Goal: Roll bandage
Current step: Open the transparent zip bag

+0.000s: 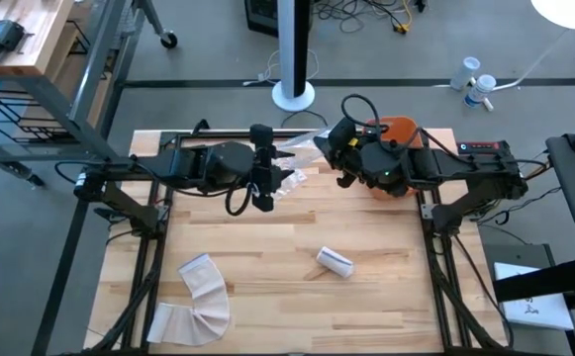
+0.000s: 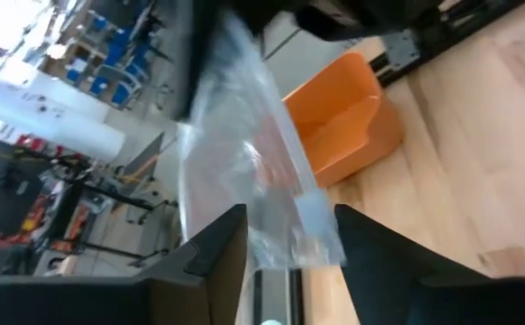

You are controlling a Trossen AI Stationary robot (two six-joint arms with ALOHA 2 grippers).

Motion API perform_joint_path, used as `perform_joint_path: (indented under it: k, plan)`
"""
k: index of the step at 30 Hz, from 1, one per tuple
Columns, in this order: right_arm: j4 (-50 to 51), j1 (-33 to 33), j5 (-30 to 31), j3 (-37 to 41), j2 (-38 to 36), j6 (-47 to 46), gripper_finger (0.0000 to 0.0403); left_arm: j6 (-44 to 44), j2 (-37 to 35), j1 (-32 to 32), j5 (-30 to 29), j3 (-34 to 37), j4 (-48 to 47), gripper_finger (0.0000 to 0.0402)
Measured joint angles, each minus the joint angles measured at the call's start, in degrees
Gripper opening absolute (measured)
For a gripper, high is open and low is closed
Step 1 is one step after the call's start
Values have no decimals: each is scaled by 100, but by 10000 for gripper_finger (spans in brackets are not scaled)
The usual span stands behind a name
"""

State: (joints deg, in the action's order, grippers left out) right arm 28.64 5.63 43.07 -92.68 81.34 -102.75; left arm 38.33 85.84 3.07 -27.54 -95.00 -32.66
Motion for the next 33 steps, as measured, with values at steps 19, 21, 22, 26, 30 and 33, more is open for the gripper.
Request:
perform_joint_path:
  k: [19, 21, 22, 26, 30, 33]
  plan:
    - [556, 50, -425, 28, 112, -1289, 0, 1178, -47, 355, -1077, -98, 69, 42]
    - [570, 50, -437, 28, 112, -1274, 0, 1176, -52, 379, -1085, -98, 65, 19]
    - [562, 50, -450, 28, 112, -1257, 0, 1176, -55, 402, -1085, -98, 61, 13]
    - [569, 50, -531, 28, 112, -831, 0, 1149, -59, 502, -1095, -98, 33, 20]
    - [561, 50, -567, 28, 109, -11, 2, 921, -61, 592, -1096, -98, -36, 22]
    - [585, 50, -633, 28, 66, 1254, 20, 617, -111, 631, -1092, -98, -168, 12]
